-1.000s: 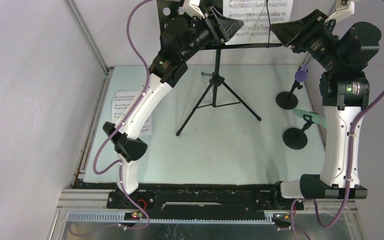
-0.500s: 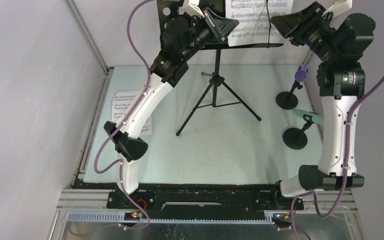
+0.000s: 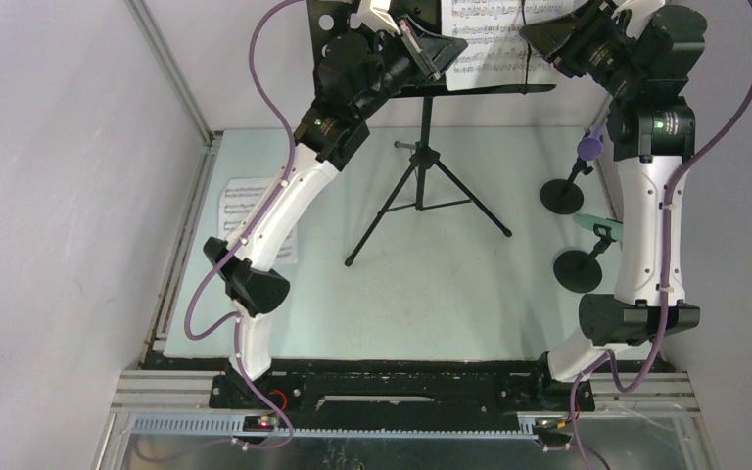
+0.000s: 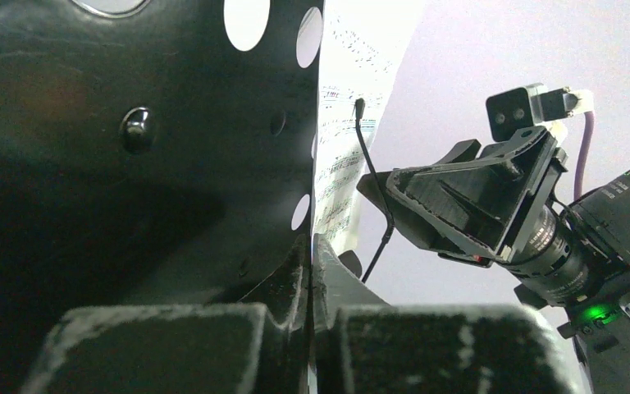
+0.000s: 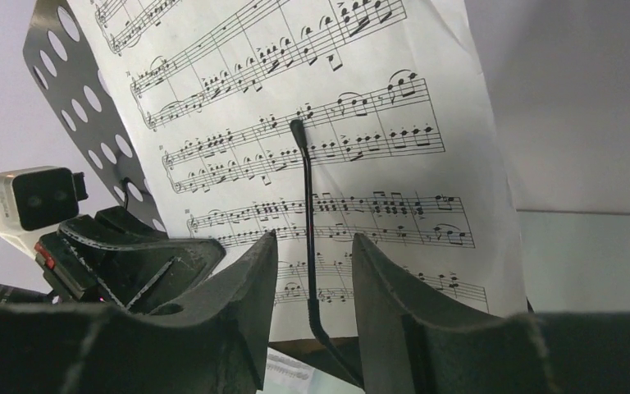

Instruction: Pack up the instrument practice props

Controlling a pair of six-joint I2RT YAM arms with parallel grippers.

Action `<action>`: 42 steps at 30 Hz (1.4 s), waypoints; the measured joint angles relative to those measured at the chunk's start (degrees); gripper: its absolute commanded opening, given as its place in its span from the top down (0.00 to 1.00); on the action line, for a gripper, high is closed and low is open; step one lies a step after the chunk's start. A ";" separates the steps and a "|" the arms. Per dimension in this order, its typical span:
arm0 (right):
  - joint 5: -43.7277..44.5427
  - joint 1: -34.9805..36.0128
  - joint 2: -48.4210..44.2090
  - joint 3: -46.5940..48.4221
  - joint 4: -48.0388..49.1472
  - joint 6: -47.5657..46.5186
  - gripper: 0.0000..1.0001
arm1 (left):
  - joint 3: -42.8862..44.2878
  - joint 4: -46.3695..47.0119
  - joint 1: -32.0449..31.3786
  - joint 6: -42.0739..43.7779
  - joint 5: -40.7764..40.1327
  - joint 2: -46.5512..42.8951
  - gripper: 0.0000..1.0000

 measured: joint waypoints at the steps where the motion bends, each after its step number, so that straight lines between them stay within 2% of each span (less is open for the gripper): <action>1: 0.04 0.00 0.24 0.20 -0.15 0.00 0.56 | 0.02 0.02 0.00 0.00 0.00 0.00 1.00; 14: -0.96 2.47 3.41 3.67 -0.42 -0.13 0.81 | 0.02 0.00 0.00 0.07 0.02 0.00 1.00; 20: -0.83 2.60 3.56 3.67 -0.59 -0.48 1.00 | 0.00 -0.02 0.00 0.57 0.00 0.00 1.00; 26: -0.09 2.69 3.21 3.32 -0.57 -1.57 1.00 | 0.00 -0.22 0.00 2.12 -0.87 -0.11 1.00; 34: 4.37 2.95 -7.06 -12.52 10.10 -2.51 1.00 | -0.13 -1.44 0.00 6.69 -4.46 -2.45 1.00; 42: 7.13 2.82 -8.63 -13.73 10.40 -3.56 1.00 | -5.70 -2.67 0.00 13.11 -8.70 -11.93 1.00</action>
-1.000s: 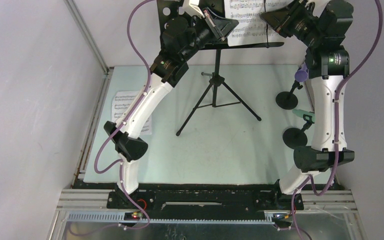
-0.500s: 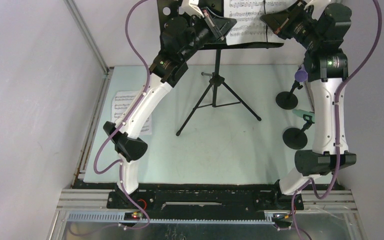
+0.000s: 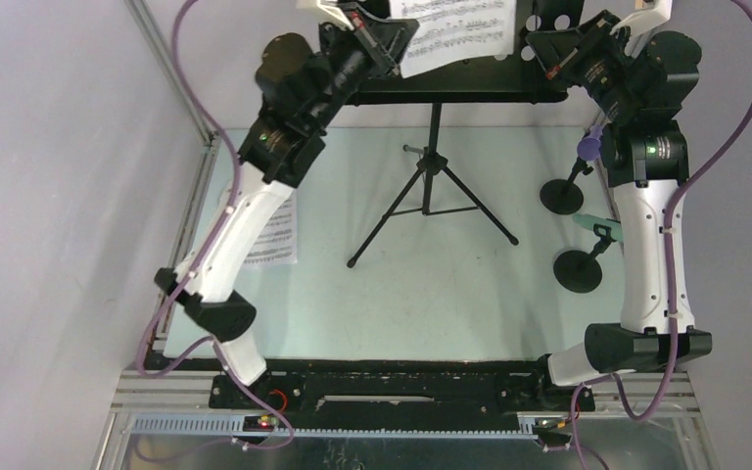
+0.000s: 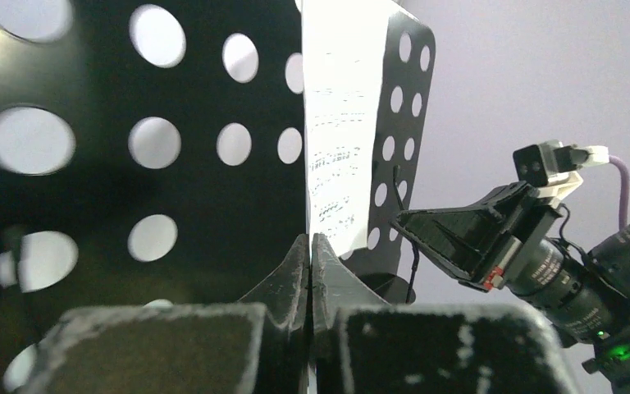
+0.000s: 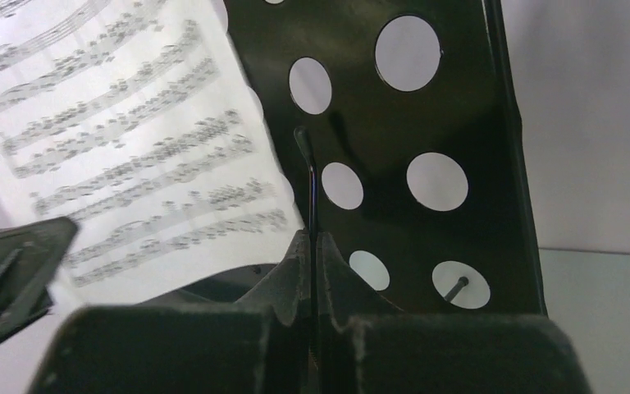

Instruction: Pack up the instrument practice props

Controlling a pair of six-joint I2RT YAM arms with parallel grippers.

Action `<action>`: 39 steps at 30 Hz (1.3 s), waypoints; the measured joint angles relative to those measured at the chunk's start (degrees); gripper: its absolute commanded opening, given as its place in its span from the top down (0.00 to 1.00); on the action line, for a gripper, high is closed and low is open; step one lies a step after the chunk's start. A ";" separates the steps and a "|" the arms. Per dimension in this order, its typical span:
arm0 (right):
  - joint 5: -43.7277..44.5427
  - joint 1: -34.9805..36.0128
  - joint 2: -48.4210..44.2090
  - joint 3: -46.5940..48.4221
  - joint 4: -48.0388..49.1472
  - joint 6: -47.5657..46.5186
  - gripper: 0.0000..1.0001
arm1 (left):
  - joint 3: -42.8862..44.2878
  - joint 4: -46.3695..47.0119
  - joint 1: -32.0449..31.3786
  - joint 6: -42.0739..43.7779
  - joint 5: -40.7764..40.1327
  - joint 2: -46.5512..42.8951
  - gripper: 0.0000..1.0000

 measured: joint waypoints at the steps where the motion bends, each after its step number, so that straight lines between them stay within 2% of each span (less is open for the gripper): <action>1: 0.11 0.00 0.00 0.00 0.04 -0.02 1.00 | -1.25 -0.07 0.00 0.92 -0.59 -1.73 1.00; 5: 0.33 0.00 0.00 0.00 -0.02 0.00 0.98 | -7.45 -0.11 0.00 4.17 -3.30 -9.55 1.00; 12: 0.57 0.00 0.35 0.00 0.15 -0.04 0.68 | -21.24 0.11 0.92 8.70 -8.41 -25.38 1.00; 16: 1.01 0.00 0.31 0.00 1.01 -0.46 0.45 | -30.16 -0.59 5.73 8.87 -10.82 -35.26 1.00; 19: 1.86 0.02 -0.15 -0.24 0.94 -1.62 0.36 | -35.41 -2.12 9.86 8.83 -12.90 -41.51 1.00; 24: 4.70 0.02 -5.46 -5.66 0.90 -3.65 0.31 | -44.44 -5.09 16.26 7.74 -14.29 -50.12 1.00; 29: 8.13 0.02 -17.42 -16.41 1.51 -4.35 0.29 | -53.55 -6.14 24.90 2.40 -11.13 -54.84 1.00; 34: 8.90 0.13 -32.83 -28.83 0.96 -4.26 0.29 | -62.47 -6.14 31.41 -2.64 -6.34 -53.99 1.00; 39: 7.54 0.37 -41.64 -32.39 -3.80 -4.39 0.30 | -65.40 -5.20 37.35 -5.05 -0.02 -47.60 1.00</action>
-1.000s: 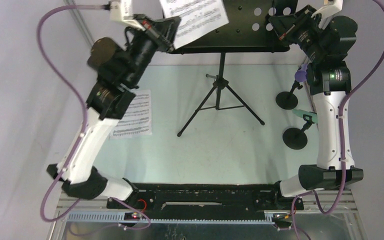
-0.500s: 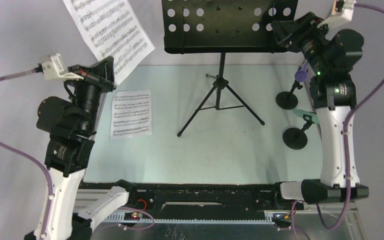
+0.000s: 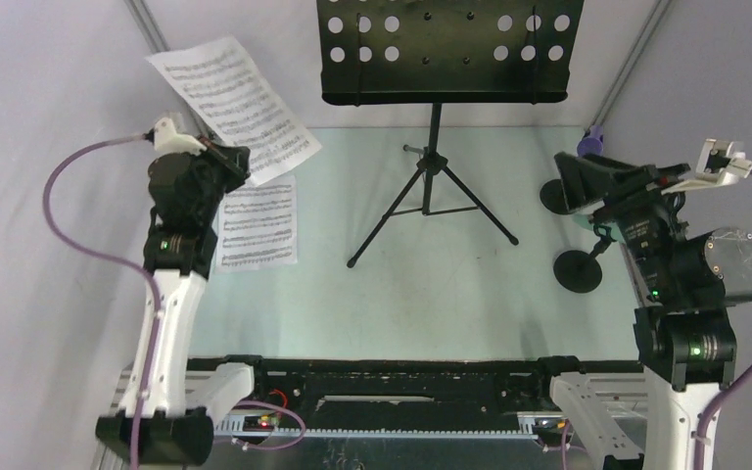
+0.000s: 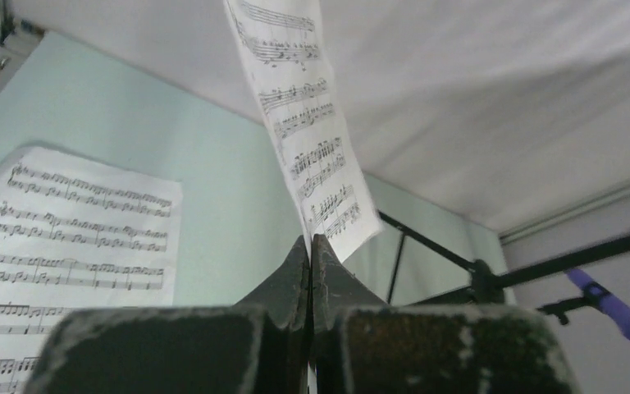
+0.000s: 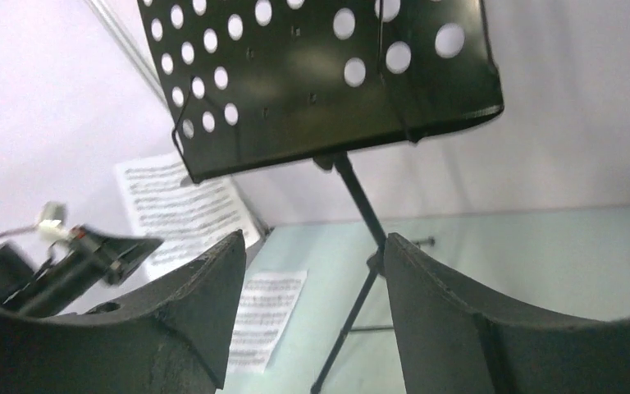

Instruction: Pack up the instrument practice props

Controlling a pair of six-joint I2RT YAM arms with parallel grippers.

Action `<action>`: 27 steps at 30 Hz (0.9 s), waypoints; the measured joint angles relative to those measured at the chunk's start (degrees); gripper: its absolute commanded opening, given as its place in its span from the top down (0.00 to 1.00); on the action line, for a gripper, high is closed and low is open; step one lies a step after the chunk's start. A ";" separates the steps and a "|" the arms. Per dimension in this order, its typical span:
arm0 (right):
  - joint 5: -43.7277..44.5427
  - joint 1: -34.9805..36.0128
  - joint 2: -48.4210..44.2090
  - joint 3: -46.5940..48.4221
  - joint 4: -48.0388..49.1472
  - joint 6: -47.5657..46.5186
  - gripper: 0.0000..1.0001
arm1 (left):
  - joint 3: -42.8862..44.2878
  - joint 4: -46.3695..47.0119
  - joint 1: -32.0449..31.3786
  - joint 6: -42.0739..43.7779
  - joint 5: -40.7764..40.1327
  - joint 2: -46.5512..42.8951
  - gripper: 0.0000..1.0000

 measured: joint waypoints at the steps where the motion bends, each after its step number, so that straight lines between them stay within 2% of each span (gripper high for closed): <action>1: -0.79 0.07 -0.96 -0.28 -1.68 -0.15 0.31 | 0.13 0.22 1.38 0.00 1.84 2.43 1.00; 6: -4.07 0.42 -2.97 -2.89 -8.98 -1.14 0.31 | 5.25 -6.71 5.62 4.50 8.24 16.79 1.00; 12: -5.88 0.50 -4.74 -6.91 -14.93 -2.32 0.31 | 16.09 -18.78 6.62 14.56 10.29 31.39 1.00; 17: -6.95 0.55 -4.76 -7.21 -16.98 -3.19 0.31 | 20.85 -25.73 8.33 20.28 11.37 40.74 1.00; 21: -7.50 0.61 -4.79 -7.76 -17.11 -4.00 0.31 | 21.79 -29.62 9.84 22.77 12.68 45.97 1.00; 27: -7.93 0.76 -4.81 -8.98 -18.12 -4.22 0.31 | 23.06 -35.08 10.23 25.49 11.30 47.32 0.97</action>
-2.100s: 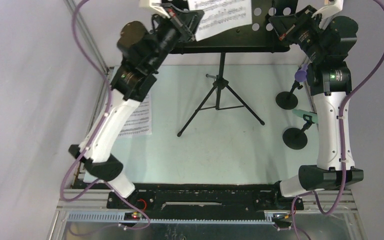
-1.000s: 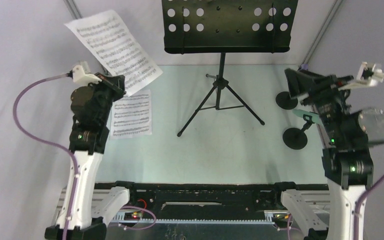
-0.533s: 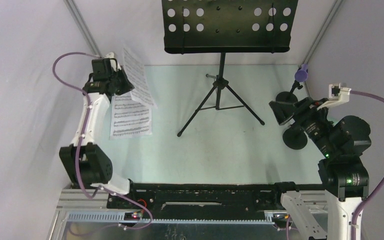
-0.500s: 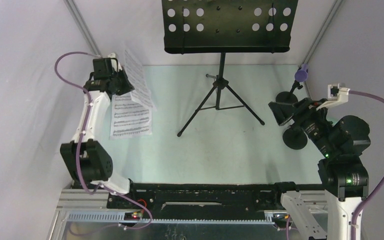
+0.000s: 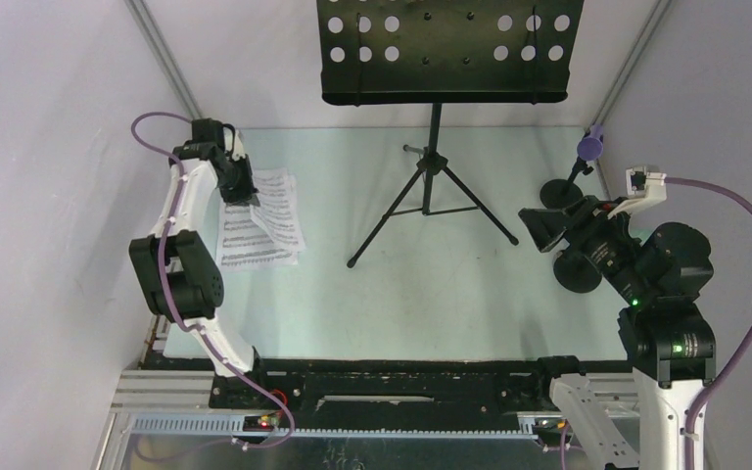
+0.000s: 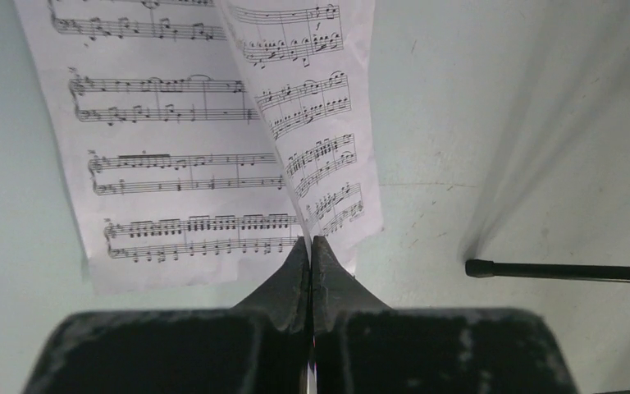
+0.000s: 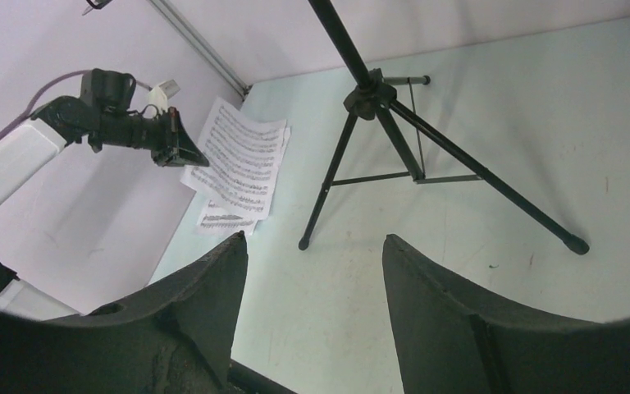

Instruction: Pack up the instrument practice props

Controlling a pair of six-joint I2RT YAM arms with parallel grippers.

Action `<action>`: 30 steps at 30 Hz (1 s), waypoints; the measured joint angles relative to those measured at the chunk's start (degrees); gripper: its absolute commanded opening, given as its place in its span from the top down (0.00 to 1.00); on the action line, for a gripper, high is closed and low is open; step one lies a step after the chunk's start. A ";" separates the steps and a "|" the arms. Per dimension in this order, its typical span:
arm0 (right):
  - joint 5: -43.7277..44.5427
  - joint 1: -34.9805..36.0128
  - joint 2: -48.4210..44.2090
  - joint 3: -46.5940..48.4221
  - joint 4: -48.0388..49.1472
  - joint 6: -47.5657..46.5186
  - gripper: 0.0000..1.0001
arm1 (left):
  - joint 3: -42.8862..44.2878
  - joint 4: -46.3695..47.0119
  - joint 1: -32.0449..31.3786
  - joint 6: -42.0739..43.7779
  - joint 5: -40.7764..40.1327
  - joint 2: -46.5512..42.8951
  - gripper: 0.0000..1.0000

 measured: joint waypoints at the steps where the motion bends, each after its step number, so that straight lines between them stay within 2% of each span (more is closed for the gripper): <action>1: -0.02 0.00 0.00 -0.20 0.00 0.00 0.31 | 0.76 -0.68 0.00 0.31 -0.68 0.13 0.93; 4: -0.17 0.02 -0.04 -0.57 -0.13 0.00 0.31 | 2.29 -1.64 0.00 1.18 -3.50 0.52 0.79; 8: -0.24 0.07 -0.09 -0.68 -0.39 0.00 0.31 | 2.38 -3.06 0.00 1.73 -8.07 0.74 0.44; 11: -0.26 0.11 -0.09 -0.68 -0.42 0.00 0.31 | 2.38 -3.63 0.00 1.99 -10.95 0.83 0.33; 18: -0.11 0.48 -0.09 -0.68 -0.96 -0.02 0.31 | 2.38 -4.00 0.00 1.70 -17.55 0.59 0.26; 22: 0.50 0.48 -0.24 -1.42 -1.16 -0.02 0.31 | 2.29 -3.91 0.00 0.96 -20.70 -2.36 0.22; 25: 1.38 0.55 -0.92 -3.54 -1.20 0.02 0.31 | 1.11 -2.60 0.00 -0.04 -20.90 -7.91 0.19; 30: 2.64 0.76 -1.49 -6.91 -1.16 0.04 0.30 | -7.15 4.20 -1.14 -3.17 -17.40 -23.21 0.17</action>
